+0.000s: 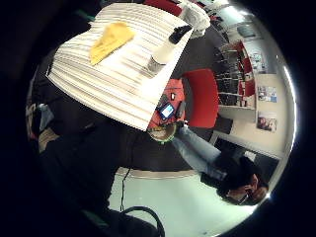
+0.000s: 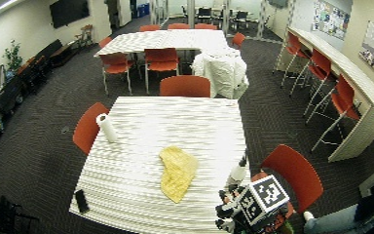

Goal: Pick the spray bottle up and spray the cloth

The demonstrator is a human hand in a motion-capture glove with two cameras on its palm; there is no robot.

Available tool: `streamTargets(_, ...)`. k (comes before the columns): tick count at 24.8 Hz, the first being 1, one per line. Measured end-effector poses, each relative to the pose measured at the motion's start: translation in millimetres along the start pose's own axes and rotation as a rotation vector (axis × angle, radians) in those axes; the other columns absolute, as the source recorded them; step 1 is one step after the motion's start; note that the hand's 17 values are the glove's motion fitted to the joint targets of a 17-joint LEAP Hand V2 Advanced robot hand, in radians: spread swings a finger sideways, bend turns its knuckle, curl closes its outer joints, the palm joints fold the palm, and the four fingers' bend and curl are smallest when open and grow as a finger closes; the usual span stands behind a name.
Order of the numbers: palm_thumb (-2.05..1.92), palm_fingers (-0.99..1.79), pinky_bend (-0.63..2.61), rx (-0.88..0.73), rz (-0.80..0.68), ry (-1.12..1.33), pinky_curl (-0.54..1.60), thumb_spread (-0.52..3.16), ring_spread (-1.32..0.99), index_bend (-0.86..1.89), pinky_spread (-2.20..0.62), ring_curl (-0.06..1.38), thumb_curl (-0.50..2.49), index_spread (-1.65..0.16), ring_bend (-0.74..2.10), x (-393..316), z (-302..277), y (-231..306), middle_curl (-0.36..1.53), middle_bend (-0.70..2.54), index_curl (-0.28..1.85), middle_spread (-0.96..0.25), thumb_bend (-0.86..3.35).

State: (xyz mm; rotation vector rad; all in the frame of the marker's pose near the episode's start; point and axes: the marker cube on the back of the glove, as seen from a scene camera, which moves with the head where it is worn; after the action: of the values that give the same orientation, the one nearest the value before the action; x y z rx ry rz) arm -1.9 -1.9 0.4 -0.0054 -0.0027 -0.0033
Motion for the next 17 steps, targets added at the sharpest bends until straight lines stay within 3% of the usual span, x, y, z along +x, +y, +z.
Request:
streamTargets(10, 0.72, 0.37, 0.43, 0.003, 0.017, -0.076, 0.21, 0.7, 0.09, 0.19, 0.13, 0.16, 0.25, -0.29, 0.32, 1, 2, -1, 0.12, 0.17, 0.19, 0.03, 0.39)
streamTargets(17, 0.75, 0.35, 0.43, 0.1, 0.084, -0.375, 0.25, 0.83, 0.11, 0.18, 0.14, 0.2, 0.3, -0.32, 0.33, 12, 8, 2, 0.16, 0.17, 0.23, 0.04, 0.34)
